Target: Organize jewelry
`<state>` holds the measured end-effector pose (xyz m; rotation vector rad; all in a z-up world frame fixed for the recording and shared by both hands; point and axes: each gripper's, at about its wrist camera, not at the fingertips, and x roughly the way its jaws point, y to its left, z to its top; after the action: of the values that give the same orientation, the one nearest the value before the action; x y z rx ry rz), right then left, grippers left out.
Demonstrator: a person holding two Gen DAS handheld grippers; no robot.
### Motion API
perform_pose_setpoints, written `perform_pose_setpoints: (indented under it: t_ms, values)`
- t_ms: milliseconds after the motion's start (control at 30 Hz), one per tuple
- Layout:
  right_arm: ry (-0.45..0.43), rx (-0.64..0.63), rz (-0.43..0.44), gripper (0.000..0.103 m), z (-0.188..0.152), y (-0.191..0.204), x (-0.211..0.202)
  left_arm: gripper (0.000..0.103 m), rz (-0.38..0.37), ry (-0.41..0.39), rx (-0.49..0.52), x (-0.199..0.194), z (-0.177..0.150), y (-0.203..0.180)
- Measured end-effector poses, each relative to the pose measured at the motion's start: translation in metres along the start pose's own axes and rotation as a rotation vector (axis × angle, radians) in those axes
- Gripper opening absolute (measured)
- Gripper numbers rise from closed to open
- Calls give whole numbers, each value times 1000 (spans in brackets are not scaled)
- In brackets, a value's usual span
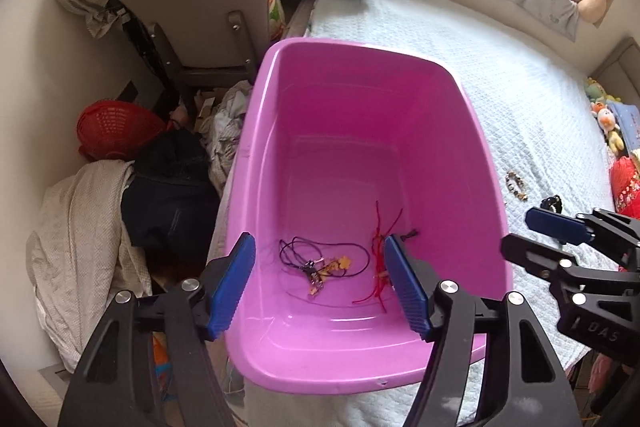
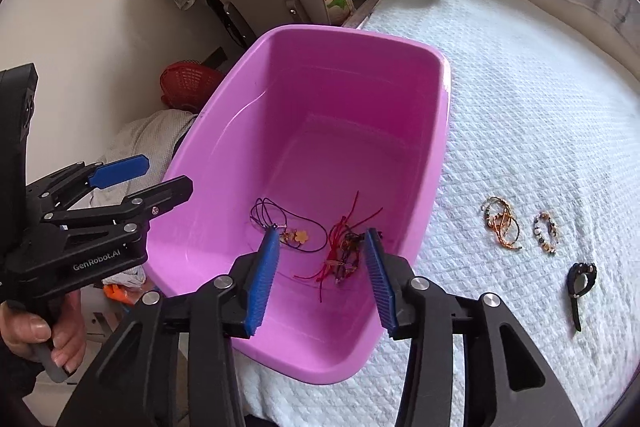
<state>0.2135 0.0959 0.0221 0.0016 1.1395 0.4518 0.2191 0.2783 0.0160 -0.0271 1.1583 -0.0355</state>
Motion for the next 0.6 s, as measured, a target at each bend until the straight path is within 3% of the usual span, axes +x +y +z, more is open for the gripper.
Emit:
perform_pose_setpoints:
  t_ms: [367,600]
  values:
    - [25,32,22,45,-34,-7,-22,69,65,37,-53,-15,-30,9]
    - [34,78,-6,45,-66,-28,-43,69,54,37,-38,-21,-43,-14]
